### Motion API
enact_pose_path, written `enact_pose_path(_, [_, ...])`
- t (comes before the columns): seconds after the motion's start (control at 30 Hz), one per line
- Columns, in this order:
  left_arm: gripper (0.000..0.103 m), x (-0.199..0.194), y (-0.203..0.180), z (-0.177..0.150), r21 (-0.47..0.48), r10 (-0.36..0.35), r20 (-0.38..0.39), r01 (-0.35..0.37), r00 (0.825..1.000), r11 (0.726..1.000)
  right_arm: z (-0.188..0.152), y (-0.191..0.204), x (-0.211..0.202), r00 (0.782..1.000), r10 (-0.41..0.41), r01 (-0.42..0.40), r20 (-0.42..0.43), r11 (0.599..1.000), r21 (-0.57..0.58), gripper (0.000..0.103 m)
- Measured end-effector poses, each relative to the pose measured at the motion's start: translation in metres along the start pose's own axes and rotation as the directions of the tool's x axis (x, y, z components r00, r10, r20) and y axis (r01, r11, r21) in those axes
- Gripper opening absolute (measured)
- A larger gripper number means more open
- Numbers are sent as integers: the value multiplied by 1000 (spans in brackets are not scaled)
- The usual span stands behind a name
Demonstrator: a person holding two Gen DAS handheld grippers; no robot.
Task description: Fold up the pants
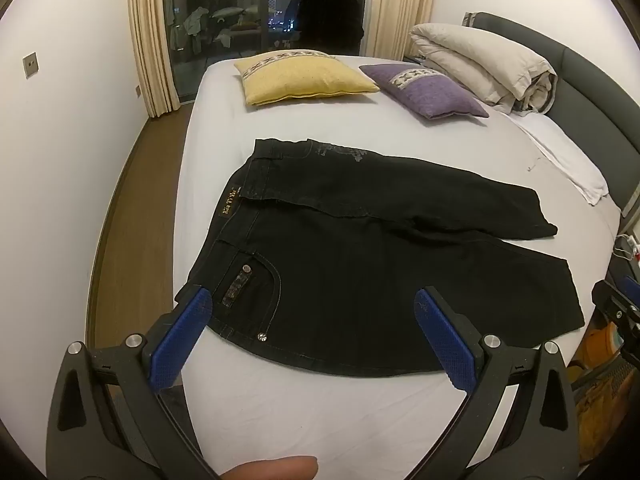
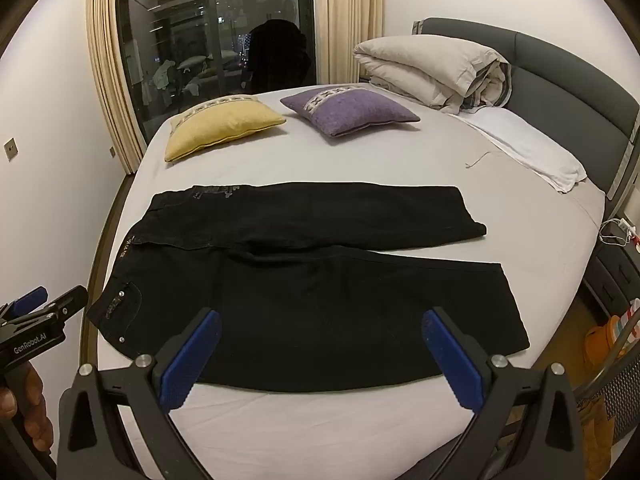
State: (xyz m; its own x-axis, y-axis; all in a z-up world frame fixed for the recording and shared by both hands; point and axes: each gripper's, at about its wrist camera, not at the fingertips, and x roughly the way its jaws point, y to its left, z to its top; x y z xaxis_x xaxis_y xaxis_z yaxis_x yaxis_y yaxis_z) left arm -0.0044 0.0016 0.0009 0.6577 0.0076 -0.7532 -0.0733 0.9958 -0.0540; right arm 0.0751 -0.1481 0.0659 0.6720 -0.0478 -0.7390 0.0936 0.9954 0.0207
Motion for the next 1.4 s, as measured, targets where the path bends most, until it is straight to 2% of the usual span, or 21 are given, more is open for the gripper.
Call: enact_pose_path(1.4, [103,2,2,-2,-5,3,-11,-3,1000,1000,-4,6,1,1000,2,-2,-7,1000,0,103])
